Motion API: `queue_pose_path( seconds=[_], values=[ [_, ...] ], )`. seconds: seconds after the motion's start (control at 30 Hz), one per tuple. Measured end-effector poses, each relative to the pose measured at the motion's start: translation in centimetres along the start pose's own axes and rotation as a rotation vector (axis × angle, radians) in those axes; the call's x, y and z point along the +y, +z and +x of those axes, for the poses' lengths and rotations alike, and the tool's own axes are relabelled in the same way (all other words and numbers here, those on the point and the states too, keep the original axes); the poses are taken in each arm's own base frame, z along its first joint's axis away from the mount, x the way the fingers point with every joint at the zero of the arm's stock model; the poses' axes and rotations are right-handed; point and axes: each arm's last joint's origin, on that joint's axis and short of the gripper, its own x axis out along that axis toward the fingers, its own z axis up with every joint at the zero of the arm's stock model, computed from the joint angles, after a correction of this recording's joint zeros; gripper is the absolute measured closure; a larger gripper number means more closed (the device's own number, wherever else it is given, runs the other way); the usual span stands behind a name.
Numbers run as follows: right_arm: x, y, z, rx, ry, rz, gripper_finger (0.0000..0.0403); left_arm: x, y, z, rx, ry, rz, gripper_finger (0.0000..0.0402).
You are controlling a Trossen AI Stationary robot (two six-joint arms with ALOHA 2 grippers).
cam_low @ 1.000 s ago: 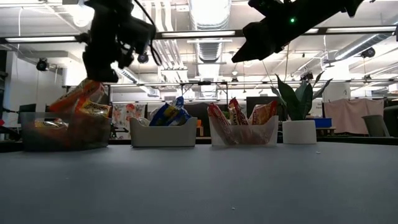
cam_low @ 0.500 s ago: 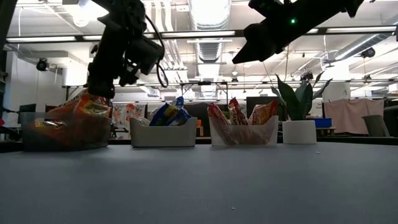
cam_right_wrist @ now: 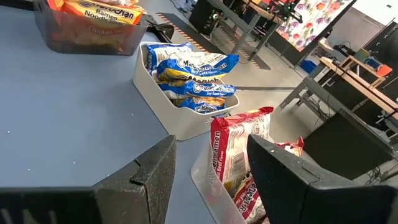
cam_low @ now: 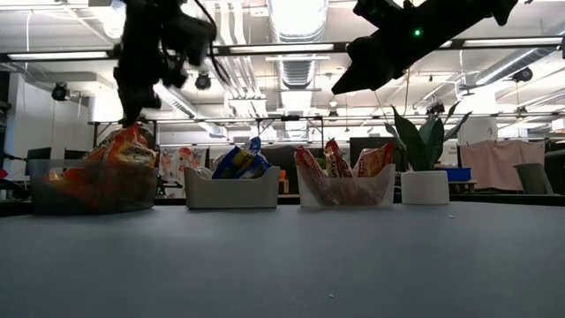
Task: Sort Maruchan noodles
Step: Put the orange noodle pack into the black bin
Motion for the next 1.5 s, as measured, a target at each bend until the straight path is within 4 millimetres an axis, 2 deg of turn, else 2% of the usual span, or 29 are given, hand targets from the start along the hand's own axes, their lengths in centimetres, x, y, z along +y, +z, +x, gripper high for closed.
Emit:
queue_pose_path(
  seconds=[0.13,0.27,0.43,0.6,0.73,0.87,1.13,1.4,1.5],
  values=[
    [0.0,0.0,0.0,0.0,0.0,0.0,0.0216,1.7,-1.3,-1.6,-0.198,-0.017,-0.196,0.0297],
    [0.0,0.0,0.0,0.0,0.0,0.0,0.0216,2.5,-2.5,-1.9,-0.393,-0.136,-0.42,0.0333],
    [0.0,0.0,0.0,-0.001,0.0,0.001,0.0216,1.3,-4.3,0.5,-0.545,-0.174,-0.614,0.0382],
    [0.0,0.0,0.0,0.001,0.0,0.013,0.0216,-0.7,-6.5,3.6,-0.522,-0.255,-0.721,0.0397],
    [0.0,0.0,0.0,0.002,-0.002,0.014,0.0216,-2.4,-7.5,5.5,-0.471,-0.338,-0.729,0.0399],
    [0.0,0.0,0.0,0.002,-0.002,0.024,0.0216,-3.4,-8.0,6.6,-0.422,-0.356,-0.705,0.04],
    [0.0,0.0,0.0,0.001,-0.002,0.037,0.0216,-3.3,-7.7,6.1,-0.354,-0.38,-0.618,0.04],
    [0.0,0.0,0.0,0.001,-0.002,0.041,0.0216,-4.4,-7.5,6.9,-0.293,-0.341,-0.602,0.0401],
    [0.0,0.0,0.0,0.001,-0.002,0.041,0.0216,-4.1,-7.1,6.4,-0.295,-0.347,-0.572,0.0401]
  ],
)
